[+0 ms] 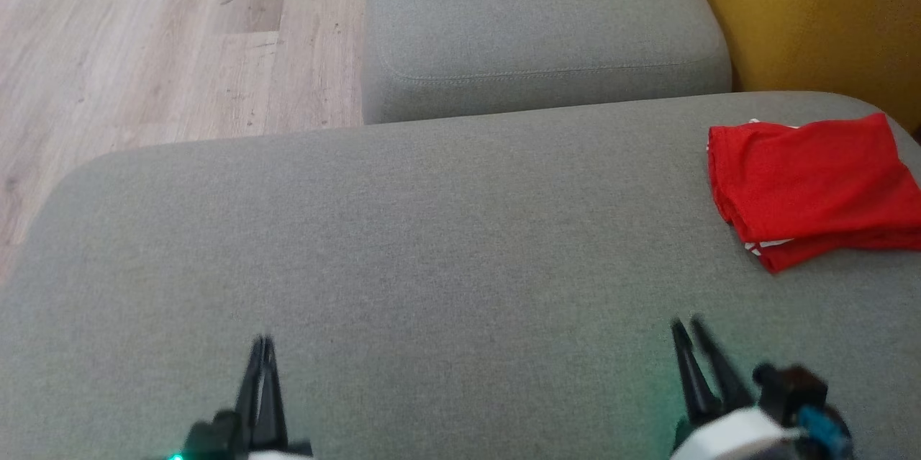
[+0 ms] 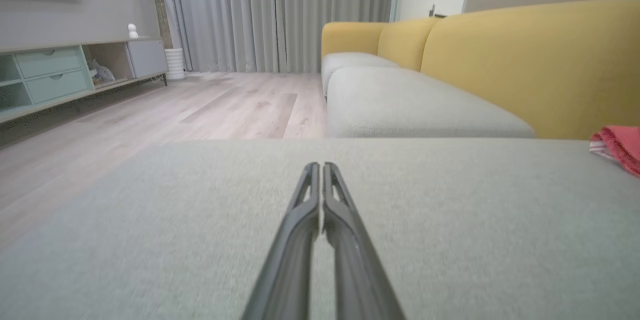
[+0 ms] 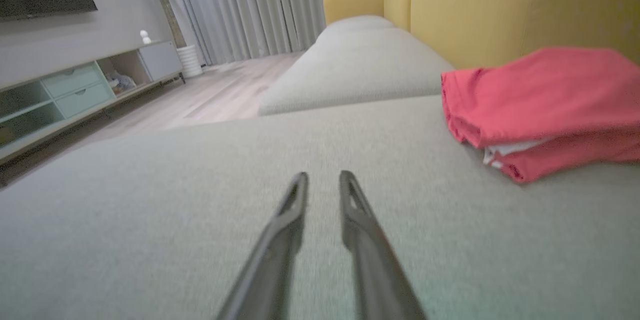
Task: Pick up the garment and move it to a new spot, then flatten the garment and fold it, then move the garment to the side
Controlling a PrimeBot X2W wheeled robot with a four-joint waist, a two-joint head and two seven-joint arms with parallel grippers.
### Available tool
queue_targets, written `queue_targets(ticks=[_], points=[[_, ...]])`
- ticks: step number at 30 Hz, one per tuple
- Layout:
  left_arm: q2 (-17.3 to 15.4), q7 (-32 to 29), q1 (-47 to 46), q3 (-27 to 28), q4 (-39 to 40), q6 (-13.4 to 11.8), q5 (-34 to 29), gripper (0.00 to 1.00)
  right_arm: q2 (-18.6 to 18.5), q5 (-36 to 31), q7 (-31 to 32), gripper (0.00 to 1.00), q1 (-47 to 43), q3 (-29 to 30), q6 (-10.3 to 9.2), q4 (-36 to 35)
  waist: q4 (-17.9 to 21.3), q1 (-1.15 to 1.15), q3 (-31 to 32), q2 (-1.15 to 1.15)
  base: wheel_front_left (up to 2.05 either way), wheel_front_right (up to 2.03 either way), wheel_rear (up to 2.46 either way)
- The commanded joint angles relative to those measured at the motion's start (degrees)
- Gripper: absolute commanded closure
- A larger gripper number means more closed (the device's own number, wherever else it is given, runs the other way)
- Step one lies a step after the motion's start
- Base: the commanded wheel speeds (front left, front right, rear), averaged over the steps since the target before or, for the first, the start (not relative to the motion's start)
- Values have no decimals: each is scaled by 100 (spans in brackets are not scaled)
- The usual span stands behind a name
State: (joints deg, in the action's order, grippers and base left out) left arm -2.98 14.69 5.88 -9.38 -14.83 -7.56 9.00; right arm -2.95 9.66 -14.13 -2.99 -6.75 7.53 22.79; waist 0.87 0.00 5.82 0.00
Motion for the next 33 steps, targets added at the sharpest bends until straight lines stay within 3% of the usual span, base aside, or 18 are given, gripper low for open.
queue_targets(ticks=[1, 33], points=[[1, -10, -15, 10, 9, 6, 29, 100, 0, 30, 5, 100, 13, 5, 0, -16, -1, 0, -2, 0, 0, 0, 0], [3, -535, -311, 402, 25, 379, 2094, 100, -4, 2085, 513, 100, 238, 328, -1, -230, -22, 0, -151, 0, 0, 0, 0]])
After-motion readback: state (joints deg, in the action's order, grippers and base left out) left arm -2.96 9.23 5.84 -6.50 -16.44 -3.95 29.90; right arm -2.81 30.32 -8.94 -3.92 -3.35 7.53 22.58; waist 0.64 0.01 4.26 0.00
